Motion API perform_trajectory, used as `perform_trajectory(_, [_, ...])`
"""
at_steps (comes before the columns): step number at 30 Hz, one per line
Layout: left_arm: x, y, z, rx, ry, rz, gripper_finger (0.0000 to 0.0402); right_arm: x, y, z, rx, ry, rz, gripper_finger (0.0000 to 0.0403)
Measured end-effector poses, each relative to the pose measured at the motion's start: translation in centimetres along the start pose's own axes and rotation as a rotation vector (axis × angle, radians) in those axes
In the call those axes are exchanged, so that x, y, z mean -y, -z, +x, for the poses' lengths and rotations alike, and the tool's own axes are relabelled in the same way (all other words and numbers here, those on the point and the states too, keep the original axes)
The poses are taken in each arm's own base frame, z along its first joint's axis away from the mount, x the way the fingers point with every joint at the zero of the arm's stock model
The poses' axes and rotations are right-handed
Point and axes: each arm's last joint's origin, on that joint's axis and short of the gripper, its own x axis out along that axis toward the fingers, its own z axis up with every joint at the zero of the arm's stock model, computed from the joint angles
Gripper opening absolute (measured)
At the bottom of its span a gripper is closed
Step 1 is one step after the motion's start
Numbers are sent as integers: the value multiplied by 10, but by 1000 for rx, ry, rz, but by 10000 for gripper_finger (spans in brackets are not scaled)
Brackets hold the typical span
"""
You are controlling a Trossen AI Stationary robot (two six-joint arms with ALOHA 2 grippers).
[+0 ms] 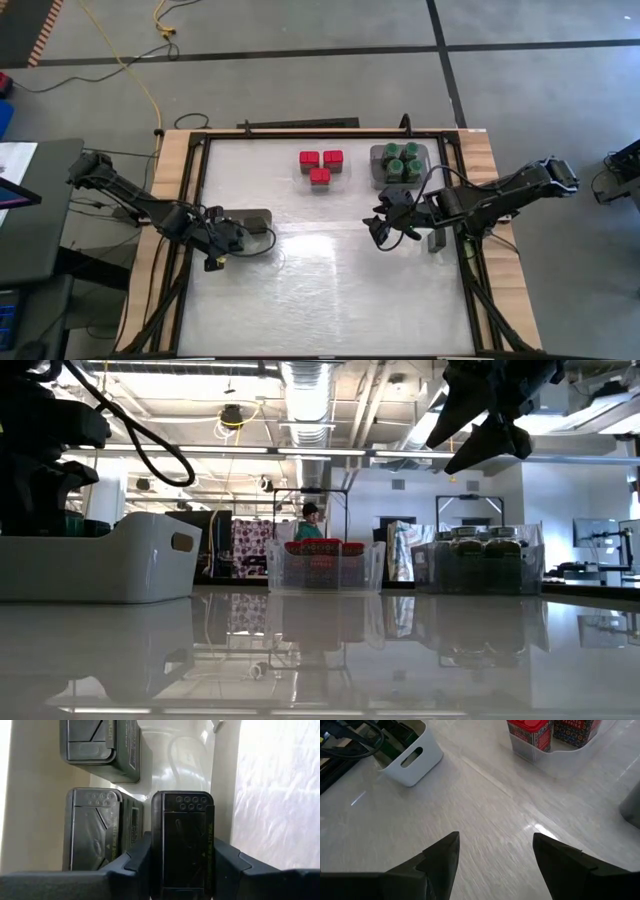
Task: Sort spices by type
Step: Put the black seasoning can into the gray bin
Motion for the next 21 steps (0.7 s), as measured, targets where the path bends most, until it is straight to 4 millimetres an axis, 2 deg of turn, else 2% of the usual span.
perform_trajectory(21, [0, 0, 0, 0, -1, 14, 141, 0, 0, 0, 0, 0, 0, 280])
